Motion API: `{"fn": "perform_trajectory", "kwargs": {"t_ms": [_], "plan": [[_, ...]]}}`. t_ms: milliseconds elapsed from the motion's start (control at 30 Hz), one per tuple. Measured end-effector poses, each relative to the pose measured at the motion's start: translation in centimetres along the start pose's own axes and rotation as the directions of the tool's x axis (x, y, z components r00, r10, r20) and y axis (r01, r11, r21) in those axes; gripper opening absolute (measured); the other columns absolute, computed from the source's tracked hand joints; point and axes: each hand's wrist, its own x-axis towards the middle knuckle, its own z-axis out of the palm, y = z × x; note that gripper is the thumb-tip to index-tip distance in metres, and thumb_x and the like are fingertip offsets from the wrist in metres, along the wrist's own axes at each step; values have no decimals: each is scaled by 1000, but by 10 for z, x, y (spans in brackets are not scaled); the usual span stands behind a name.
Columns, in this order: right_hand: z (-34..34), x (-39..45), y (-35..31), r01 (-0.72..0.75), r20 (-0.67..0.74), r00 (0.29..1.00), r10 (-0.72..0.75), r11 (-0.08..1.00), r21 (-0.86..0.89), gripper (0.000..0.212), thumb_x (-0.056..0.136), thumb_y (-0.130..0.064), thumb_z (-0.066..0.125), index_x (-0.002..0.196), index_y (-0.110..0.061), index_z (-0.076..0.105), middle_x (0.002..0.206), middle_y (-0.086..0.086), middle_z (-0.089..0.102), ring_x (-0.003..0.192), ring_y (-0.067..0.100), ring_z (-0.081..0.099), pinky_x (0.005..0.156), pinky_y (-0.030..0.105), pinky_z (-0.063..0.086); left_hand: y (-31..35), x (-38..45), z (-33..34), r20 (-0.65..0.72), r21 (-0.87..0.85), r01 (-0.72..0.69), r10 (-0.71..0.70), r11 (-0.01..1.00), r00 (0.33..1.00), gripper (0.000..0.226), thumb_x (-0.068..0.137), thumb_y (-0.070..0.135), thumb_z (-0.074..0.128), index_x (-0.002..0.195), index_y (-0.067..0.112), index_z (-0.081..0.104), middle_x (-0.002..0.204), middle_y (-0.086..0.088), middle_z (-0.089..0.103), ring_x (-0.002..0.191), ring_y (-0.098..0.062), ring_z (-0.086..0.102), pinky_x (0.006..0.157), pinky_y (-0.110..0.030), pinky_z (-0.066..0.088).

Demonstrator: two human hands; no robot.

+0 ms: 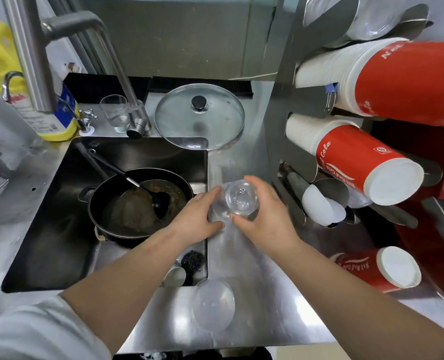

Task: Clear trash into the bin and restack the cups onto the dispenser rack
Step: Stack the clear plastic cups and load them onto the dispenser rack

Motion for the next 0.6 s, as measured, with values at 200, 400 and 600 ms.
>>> {"fn": "perform_trajectory", "kwargs": {"t_ms": [200,400,600], "plan": [[0,-21,2,144,-45,988,-145,989,-22,67,70,-13,79,131,-12,49,133,4,54,121,2,41,100,-2,20,6,-11,-6,-45,22,-93,94,995,995,92,80,27,75,154,30,20,143,-4,45,135,-16,39,110,-23,30],[-19,-31,-12,244,-80,966,-244,970,-14,69,71,-17,79,133,-13,48,135,-3,50,126,6,41,105,7,25,23,-29,-23,-168,4,-174,172,985,971,91,78,26,78,153,31,28,136,1,47,126,-8,45,109,-26,36],[-55,-40,-41,351,-151,926,-346,936,8,75,71,-21,79,137,-20,43,134,-16,41,126,-7,34,107,8,25,59,-55,-53,-304,3,-283,270,959,914,89,77,25,81,151,32,31,130,4,49,122,5,42,108,-23,39]]}}
